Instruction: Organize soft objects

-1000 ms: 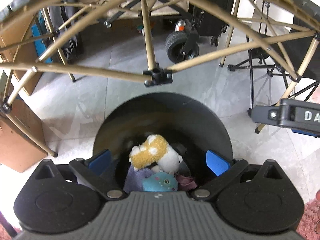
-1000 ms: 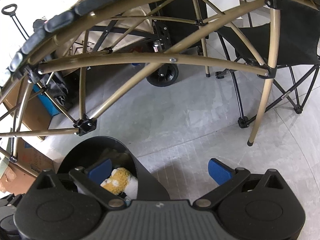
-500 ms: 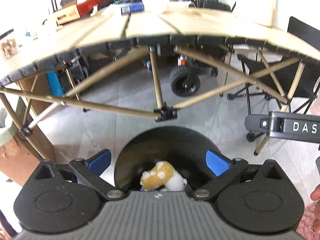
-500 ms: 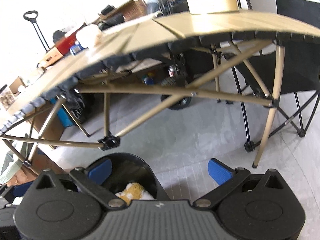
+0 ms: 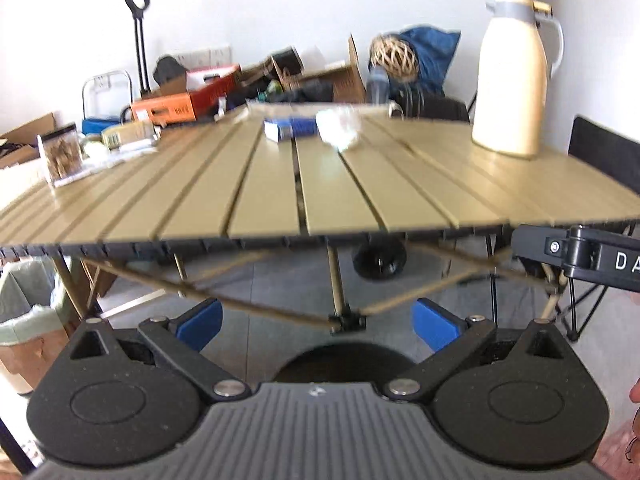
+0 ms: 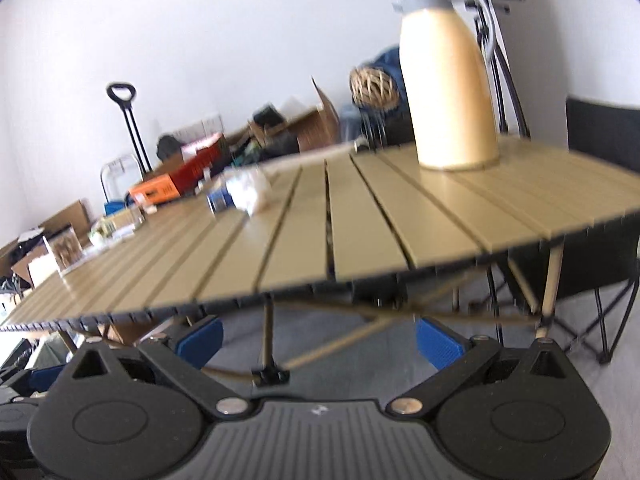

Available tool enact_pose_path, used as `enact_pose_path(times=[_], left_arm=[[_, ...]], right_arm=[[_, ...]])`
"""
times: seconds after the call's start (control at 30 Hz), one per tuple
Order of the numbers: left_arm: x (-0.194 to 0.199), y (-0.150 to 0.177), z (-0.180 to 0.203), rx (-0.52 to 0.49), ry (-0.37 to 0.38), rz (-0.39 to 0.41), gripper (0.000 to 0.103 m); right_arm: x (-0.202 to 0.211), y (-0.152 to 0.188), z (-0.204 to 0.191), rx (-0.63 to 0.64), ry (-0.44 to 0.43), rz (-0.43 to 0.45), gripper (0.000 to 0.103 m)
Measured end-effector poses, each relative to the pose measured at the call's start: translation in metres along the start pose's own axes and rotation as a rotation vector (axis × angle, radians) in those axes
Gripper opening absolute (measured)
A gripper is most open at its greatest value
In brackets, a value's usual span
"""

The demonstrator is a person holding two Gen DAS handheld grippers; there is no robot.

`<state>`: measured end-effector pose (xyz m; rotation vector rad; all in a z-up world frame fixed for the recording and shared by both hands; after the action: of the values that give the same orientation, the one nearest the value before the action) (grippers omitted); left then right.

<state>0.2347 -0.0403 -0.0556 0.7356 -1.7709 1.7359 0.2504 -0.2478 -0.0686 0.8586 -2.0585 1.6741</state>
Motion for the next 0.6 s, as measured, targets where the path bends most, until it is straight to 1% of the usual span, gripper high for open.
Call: enact_pose_path(times=[0.13,0.3,0.47,0.6], left_arm=[[0.01,-0.019,-0.01,0.017,-0.021,0.059,0.103],[0.017,-0.047,-0.022,0.052,-0.038,0.124,0.103],[0.012,-0.078,-0.037,0.1,-0.044,0.153,0.103],[0.004,-0.102,-0.05,0.137,-0.055,0.171,0.103]], right_arm=[[0.006,-0.02,-0.008,0.017,-0.006,0.045,0.103],[0.004,-0.049,-0.019,0.023,-0.026,0.1,0.103],[-0.009,-0.084,-0.03,0.018,-0.045,0.148,0.103],[-0.026,-0.111,-0.041,0.037,-0.064,0.172,0.103]])
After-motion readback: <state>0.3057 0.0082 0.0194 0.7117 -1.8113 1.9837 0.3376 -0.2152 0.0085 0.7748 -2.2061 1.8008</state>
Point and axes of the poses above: each gripper's, at about its wrist camera, not at the fingertips, and x roughly against the way its jaws point, z to its right, y to its underside, the point moved 2 cm from there along -x, roughly the way its jaws point, and after that the axes turned 15 degrees about -z, right-handed, at the moved point
